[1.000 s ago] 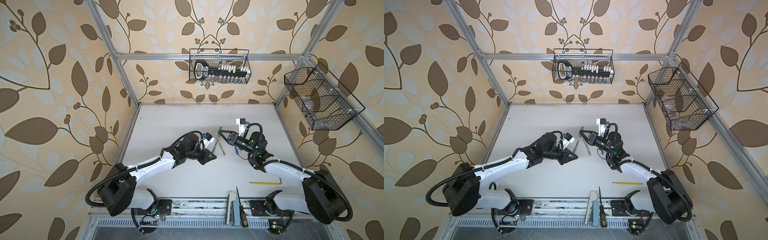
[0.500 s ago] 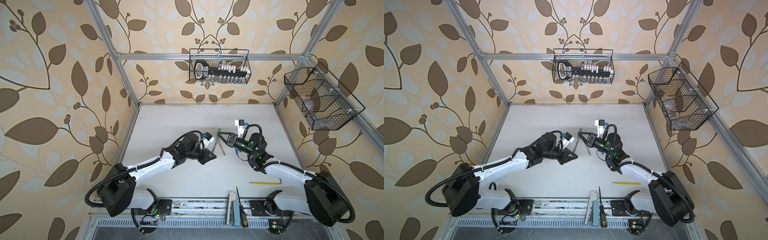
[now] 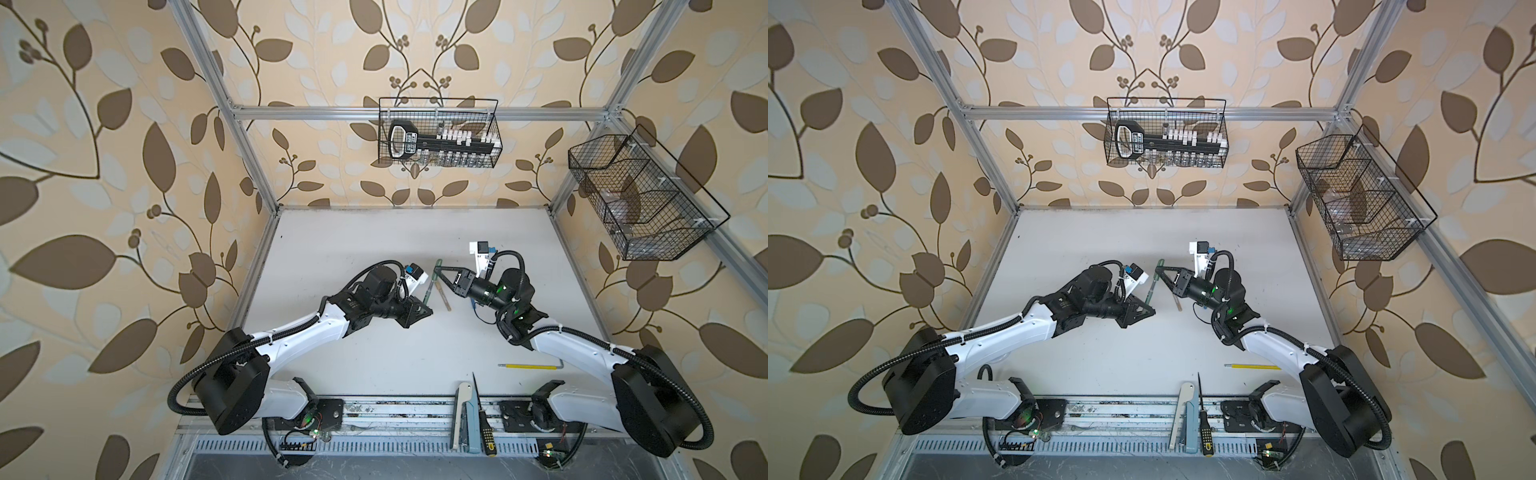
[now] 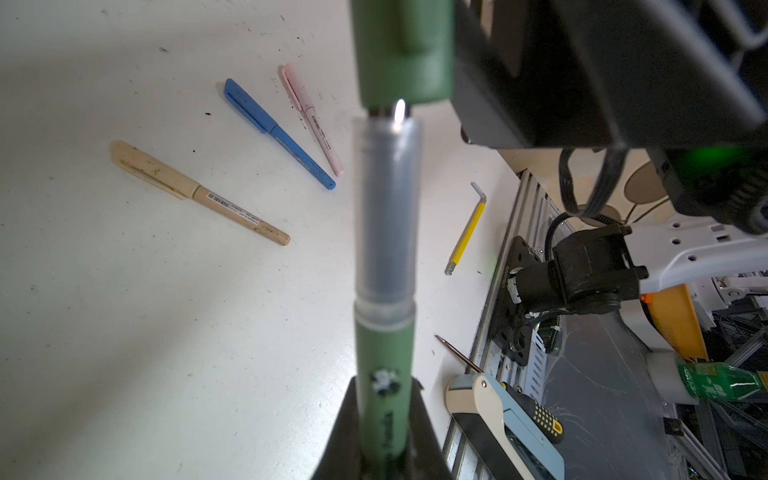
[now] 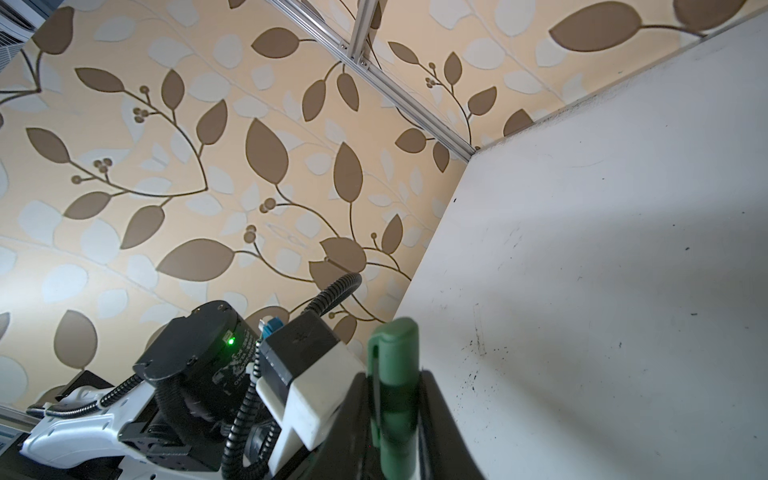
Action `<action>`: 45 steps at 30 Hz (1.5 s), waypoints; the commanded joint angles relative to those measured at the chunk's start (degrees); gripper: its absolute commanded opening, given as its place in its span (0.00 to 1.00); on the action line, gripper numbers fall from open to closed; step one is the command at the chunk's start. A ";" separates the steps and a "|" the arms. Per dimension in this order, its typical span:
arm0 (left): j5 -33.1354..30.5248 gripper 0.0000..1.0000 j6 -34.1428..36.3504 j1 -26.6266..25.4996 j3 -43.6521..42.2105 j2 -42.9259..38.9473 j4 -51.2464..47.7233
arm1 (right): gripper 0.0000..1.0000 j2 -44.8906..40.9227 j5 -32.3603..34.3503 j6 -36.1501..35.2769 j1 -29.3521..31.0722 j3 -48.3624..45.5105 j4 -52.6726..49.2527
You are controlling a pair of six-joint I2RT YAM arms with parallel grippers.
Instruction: Insert the pens into the pen caps
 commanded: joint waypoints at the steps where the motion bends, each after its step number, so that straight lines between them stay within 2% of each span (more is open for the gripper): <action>1: -1.31 0.00 0.11 -0.36 1.13 -2.84 2.74 | 0.21 -0.94 0.29 0.01 0.69 -0.79 1.24; 9: -2.11 0.00 1.14 -0.38 3.00 -3.54 4.30 | 0.21 -0.28 0.51 -0.91 1.48 -0.84 0.73; 19: -4.69 0.00 4.78 -0.36 5.19 -3.10 2.39 | 0.22 -5.19 1.22 -10.31 2.40 2.74 -10.91; 21: -5.65 0.00 5.58 -0.32 5.48 -3.10 2.06 | 0.26 -6.78 1.27 -14.39 3.35 4.07 -15.26; 24: -6.51 0.00 6.64 -0.27 5.94 -3.27 1.34 | 0.42 -9.36 2.02 -19.29 3.49 5.87 -23.27; 26: -6.08 0.00 7.17 -0.27 6.39 -3.45 0.55 | 0.51 -10.51 0.67 -18.41 1.35 6.19 -24.08; 29: -5.00 0.00 6.96 -0.27 6.38 -3.79 0.26 | 0.56 -10.13 -2.49 -16.73 -1.59 8.67 -23.92; 35: -2.62 0.00 6.23 -0.27 6.05 -4.24 0.18 | 0.59 -4.82 -6.41 -19.67 -2.26 16.86 -28.65; 40: 0.42 0.00 5.80 -0.27 6.81 -3.57 -0.40 | 0.58 -0.79 -10.42 -19.08 -2.43 20.11 -27.31; 45: 0.44 0.00 5.53 -0.27 6.58 -3.54 -0.11 | 0.56 1.17 -11.10 -19.47 -2.37 21.84 -28.47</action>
